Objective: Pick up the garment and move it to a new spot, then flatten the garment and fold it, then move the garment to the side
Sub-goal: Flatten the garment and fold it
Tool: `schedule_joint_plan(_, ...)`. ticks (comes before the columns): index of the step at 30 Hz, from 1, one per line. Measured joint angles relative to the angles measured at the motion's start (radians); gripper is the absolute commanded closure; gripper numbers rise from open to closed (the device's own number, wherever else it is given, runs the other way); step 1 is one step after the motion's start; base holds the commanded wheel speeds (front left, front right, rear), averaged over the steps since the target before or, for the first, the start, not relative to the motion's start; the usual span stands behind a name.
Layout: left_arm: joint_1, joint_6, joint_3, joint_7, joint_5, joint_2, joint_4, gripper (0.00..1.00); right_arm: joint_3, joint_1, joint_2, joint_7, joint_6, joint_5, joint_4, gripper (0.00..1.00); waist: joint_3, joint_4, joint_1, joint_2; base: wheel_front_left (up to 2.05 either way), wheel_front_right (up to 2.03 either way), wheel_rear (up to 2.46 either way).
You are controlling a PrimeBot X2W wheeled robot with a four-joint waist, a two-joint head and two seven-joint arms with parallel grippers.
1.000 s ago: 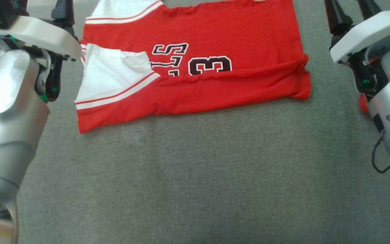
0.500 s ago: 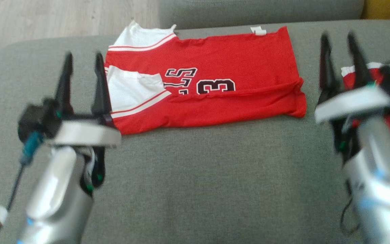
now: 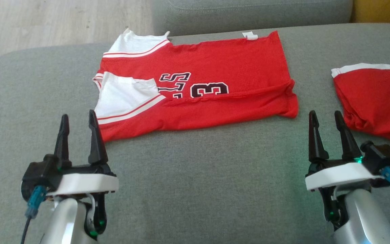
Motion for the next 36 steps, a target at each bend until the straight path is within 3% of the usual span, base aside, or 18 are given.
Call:
schedule_joint_plan(6,-0.008,-0.029,0.042,0.000,0.050,-0.024,0.029,0.00,0.017,-0.003,0.000,0.000,0.000,0.003,-0.031,0.00,0.023,-0.017,0.0000,0.0000,0.00,0.00,0.00)
schedule_joint_plan(14,-0.104,-0.012,0.065,0.009,0.067,-0.021,0.267,0.00,0.037,-0.025,0.000,0.000,0.000,0.039,-0.063,0.00,0.071,-0.036,0.0001,0.0000,0.00,0.00,0.00)
schedule_joint_plan(17,-0.170,0.005,0.078,0.028,0.066,-0.010,0.358,0.00,0.052,-0.027,0.000,0.000,0.000,0.039,-0.068,0.00,0.094,-0.044,0.0001,0.0000,0.00,0.00,0.00)
schedule_joint_plan(26,-0.289,-0.002,0.091,0.091,0.049,0.029,0.585,0.00,0.087,-0.056,0.000,0.000,0.000,0.113,-0.090,0.00,0.157,-0.077,0.0001,0.0000,0.00,0.00,0.00)
schedule_joint_plan(32,-0.368,-0.002,0.074,0.102,0.062,0.041,0.677,0.00,0.109,-0.059,0.000,0.000,0.000,0.152,-0.106,0.00,0.177,-0.089,0.0001,0.0000,0.00,0.00,0.00)
schedule_joint_plan(36,-0.399,-0.024,0.059,0.125,0.062,0.044,0.721,0.00,0.107,-0.060,0.000,0.000,0.000,0.153,-0.107,0.00,0.178,-0.093,0.0000,0.0000,0.00,0.00,0.00)
